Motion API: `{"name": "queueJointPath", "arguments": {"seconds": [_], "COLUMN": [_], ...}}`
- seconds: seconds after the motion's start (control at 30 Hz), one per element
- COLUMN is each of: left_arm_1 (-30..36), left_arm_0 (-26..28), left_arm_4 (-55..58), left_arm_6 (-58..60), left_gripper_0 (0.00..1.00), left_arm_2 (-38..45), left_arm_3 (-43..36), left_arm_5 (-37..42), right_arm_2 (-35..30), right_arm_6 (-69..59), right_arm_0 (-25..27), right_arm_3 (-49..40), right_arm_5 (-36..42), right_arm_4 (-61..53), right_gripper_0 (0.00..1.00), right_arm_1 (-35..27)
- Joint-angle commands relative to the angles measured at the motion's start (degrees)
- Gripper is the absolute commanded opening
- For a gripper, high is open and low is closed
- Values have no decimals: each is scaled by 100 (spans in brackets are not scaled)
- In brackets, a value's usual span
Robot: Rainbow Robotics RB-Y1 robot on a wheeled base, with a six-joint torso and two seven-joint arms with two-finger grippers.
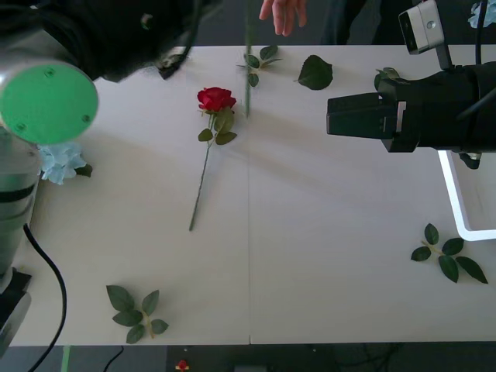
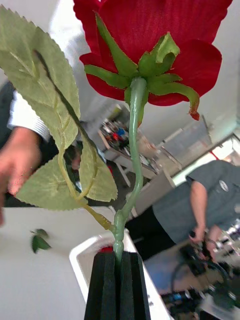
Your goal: Place the red flowers into the right box and the blue flowers into the left box. If a person shows an open palm, hand one flower to the person first, then continue sorting.
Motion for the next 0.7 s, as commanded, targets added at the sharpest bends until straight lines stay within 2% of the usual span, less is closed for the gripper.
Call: {"name": "queueJointPath", "arguments": {"seconds": [0.03,0.7], "left_arm_1": [-173,-147], "left_arm_0": [63,151], "left_arm_4": [118,338], "left_arm_6": [199,225], "left_gripper_0": [0,0], "left_arm_2": [-304,-506], "left_arm_3": [-315,-420], "left_arm_5": [-118,-118], "right_arm_2": [114,-184], "right_arm_6": [143,-402], "right_arm_0": [166,298], "right_arm_3": [-95,-77], "right_arm_5": [0,-97], "right_arm_4": [-80,-554], "right_gripper_0": [100,100], "right_arm_1": [112,253]}}
